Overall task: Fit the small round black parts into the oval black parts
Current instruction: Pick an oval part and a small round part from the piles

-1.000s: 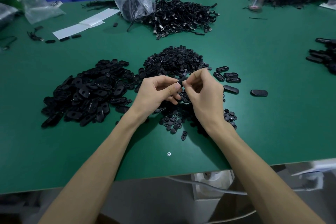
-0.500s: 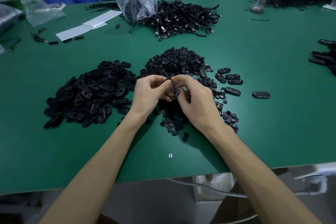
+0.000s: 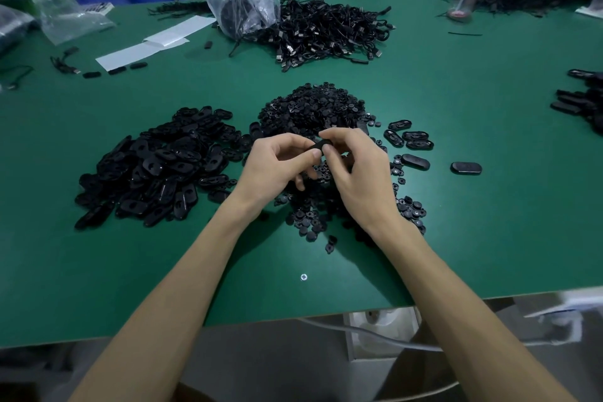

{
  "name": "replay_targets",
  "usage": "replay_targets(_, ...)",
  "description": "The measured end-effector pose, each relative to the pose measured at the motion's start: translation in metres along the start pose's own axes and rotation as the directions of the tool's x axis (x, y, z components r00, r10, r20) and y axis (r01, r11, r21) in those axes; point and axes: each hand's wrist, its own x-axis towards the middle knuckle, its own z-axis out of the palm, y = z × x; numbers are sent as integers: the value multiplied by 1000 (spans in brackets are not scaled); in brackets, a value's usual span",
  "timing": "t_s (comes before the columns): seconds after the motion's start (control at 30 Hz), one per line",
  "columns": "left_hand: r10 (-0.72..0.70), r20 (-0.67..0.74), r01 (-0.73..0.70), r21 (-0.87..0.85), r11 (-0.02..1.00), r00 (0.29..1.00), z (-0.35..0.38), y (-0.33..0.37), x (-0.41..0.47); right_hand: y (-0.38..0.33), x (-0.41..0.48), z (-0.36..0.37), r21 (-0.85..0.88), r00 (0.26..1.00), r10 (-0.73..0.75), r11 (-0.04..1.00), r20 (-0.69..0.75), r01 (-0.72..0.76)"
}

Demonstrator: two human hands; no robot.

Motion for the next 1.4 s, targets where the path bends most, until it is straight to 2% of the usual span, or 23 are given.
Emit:
replay_targets(0.63,-2,32,1,24,1000,999,-1,-4,2,-4,-1,-3,68,998,48,997,-34,-46)
replay_targets(0.9,14,34,-15,51,999,999,3,-4,2,-4,-2,-1,81,999,34,996,18,-36)
replay_targets(1.4,25,44,-29,89,996,999,0,0,1,-4,-2,-1,63,1000,11,998,28,-13)
